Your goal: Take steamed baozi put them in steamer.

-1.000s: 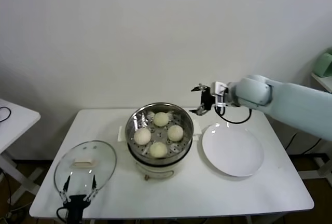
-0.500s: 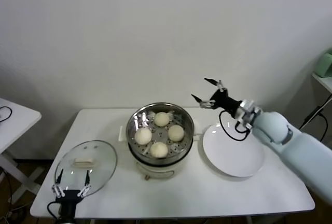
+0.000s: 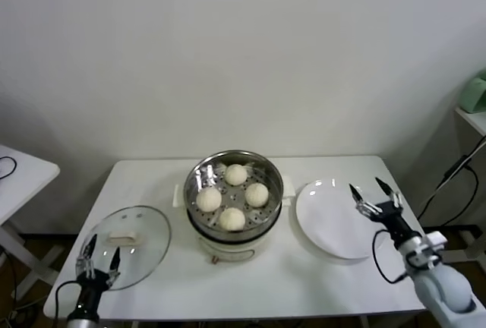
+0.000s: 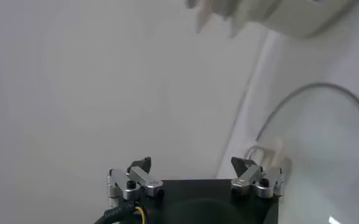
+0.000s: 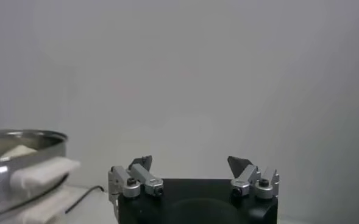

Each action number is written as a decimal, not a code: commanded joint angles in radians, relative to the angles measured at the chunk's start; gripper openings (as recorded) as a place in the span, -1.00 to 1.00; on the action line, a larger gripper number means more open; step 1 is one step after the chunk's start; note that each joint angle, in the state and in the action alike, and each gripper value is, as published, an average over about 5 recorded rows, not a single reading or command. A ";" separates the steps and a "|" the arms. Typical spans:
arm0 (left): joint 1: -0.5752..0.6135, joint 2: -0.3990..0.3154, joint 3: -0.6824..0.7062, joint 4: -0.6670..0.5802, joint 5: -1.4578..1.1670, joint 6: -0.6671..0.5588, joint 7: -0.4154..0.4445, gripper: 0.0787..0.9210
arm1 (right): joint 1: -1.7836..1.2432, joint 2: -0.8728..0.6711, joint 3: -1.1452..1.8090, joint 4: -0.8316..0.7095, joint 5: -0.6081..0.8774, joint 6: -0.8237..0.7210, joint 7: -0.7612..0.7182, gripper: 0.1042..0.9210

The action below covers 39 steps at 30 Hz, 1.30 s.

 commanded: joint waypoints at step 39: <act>-0.226 0.086 0.047 0.246 0.386 0.080 -0.066 0.34 | -0.287 0.169 0.195 -0.013 0.120 0.140 -0.035 0.76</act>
